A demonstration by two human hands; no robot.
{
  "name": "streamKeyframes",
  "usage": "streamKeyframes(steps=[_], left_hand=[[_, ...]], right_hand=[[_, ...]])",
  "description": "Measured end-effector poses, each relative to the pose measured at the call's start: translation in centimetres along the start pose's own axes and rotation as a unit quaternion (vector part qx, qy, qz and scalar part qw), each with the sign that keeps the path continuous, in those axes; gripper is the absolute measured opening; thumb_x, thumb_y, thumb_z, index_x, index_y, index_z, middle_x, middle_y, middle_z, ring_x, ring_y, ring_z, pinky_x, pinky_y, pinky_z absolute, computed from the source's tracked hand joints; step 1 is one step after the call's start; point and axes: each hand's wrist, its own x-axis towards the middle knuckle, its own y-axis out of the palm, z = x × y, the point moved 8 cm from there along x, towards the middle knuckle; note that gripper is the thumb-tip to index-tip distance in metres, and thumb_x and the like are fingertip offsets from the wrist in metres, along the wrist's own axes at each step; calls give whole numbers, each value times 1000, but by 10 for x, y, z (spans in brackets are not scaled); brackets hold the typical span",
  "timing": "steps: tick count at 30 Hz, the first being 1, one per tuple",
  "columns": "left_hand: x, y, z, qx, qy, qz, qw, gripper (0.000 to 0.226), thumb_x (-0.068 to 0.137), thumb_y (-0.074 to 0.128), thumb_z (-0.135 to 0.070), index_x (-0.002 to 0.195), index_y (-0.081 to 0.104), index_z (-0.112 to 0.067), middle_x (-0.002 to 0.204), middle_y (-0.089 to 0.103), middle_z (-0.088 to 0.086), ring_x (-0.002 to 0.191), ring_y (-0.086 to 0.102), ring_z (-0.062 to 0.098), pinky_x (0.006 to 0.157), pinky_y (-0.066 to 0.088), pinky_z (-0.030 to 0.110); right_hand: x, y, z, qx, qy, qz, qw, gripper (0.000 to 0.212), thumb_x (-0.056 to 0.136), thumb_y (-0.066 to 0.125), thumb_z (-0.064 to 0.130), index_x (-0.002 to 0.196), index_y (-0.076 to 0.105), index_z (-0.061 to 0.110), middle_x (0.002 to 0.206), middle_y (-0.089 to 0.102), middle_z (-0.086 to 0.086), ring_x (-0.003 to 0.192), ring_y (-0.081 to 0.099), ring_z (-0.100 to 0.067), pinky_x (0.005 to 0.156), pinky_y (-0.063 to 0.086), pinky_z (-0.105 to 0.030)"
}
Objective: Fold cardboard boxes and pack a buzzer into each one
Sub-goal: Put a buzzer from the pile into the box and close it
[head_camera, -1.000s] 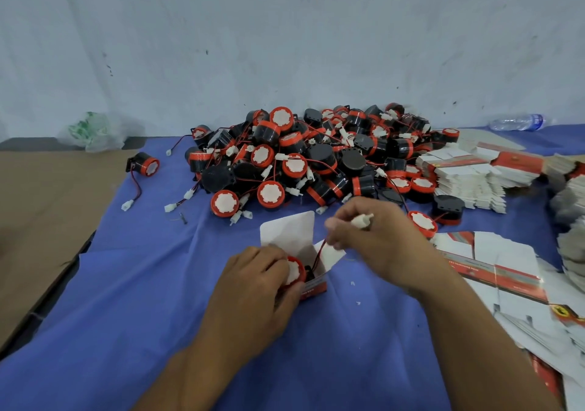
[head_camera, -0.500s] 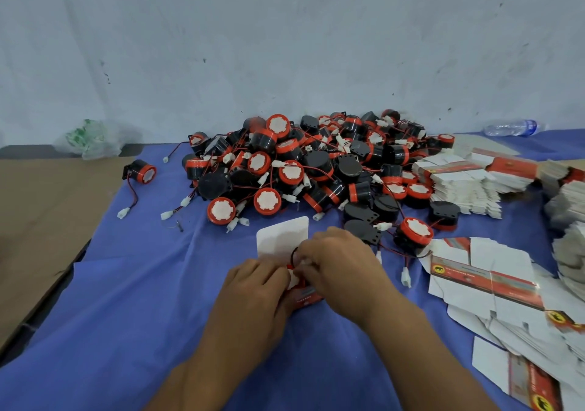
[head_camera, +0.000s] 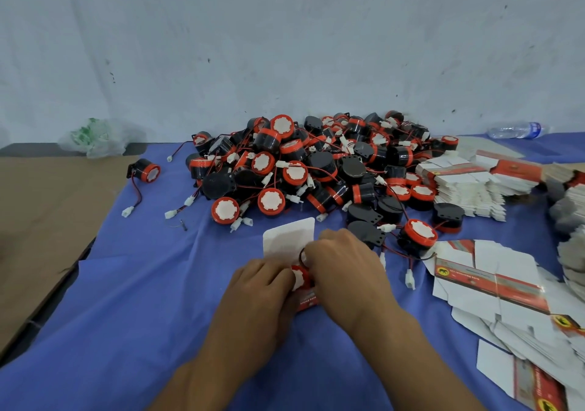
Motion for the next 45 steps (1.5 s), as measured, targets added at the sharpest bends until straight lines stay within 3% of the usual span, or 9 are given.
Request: streamKeyframes(steps=[6, 13, 17, 23, 27, 31, 37, 40, 45], left_hand=[[-3, 0, -1, -8, 14, -23, 1000, 25, 96, 48, -37, 82, 57, -18, 100, 65, -3, 85, 57, 19, 79, 41, 30], [-8, -9, 11, -16, -54, -66, 996, 23, 88, 58, -37, 74, 62, -19, 122, 57, 10, 111, 46, 26, 91, 33, 30], [-13, -12, 26, -75, -156, -75, 982, 22, 78, 80, -18, 86, 60, -24, 130, 42, 8, 114, 45, 22, 87, 33, 20], [-24, -3, 43, -234, -287, -85, 925, 55, 77, 81, -14, 111, 44, -34, 107, 52, -17, 95, 55, -3, 69, 44, 7], [-23, -2, 42, -257, -297, -98, 914, 45, 79, 79, -17, 102, 48, -41, 100, 62, -20, 96, 61, -4, 68, 49, 9], [-29, -3, 58, -296, -362, -148, 871, 41, 76, 79, -17, 89, 47, -39, 78, 62, -5, 62, 60, 2, 46, 44, 15], [-42, -1, 86, -337, -449, -193, 805, 23, 76, 70, -4, 79, 53, -18, 73, 65, 2, 54, 56, 21, 44, 44, 33], [-37, -3, 79, -364, -420, -174, 813, 21, 82, 71, -7, 84, 55, -20, 62, 65, 8, 38, 55, 21, 39, 44, 24], [-24, -5, 53, -336, -323, -125, 876, 25, 78, 74, -43, 98, 60, -37, 72, 63, -7, 54, 60, 10, 49, 43, 12]], right_hand=[[-1, 19, 5, -16, -56, 103, 993, 16, 94, 46, 10, 89, 53, 24, 74, 32, 4, 83, 29, -23, 74, 31, -34], [2, 39, -24, 110, 75, 125, 983, 23, 95, 48, 26, 101, 69, 20, 117, 34, -4, 115, 21, -27, 96, 23, -36], [5, 42, -45, 310, 140, 59, 938, 13, 89, 63, 16, 102, 60, 19, 113, 45, -2, 103, 45, -20, 69, 38, -14], [6, 49, -48, 350, 139, -7, 926, 55, 89, 69, 13, 128, 30, 19, 87, 52, 5, 76, 52, -8, 52, 37, -18], [4, 44, -57, 300, 166, -60, 937, 37, 84, 71, 13, 106, 42, 20, 87, 56, 2, 76, 53, -14, 55, 41, -27], [6, 37, -53, 315, 147, -82, 934, 14, 80, 69, 13, 86, 56, 11, 82, 61, -1, 75, 55, -20, 55, 39, -25], [4, 32, -21, 362, 68, -130, 921, 33, 87, 66, 16, 67, 40, 15, 69, 43, 4, 64, 37, -12, 57, 31, -23], [5, 41, -13, 377, 40, -113, 919, 19, 85, 59, 7, 74, 44, 11, 81, 50, 1, 75, 45, -16, 63, 40, -30], [3, 49, -16, 413, 26, -74, 907, 24, 83, 52, -3, 80, 38, 15, 80, 49, -3, 71, 42, -28, 64, 42, -54]])
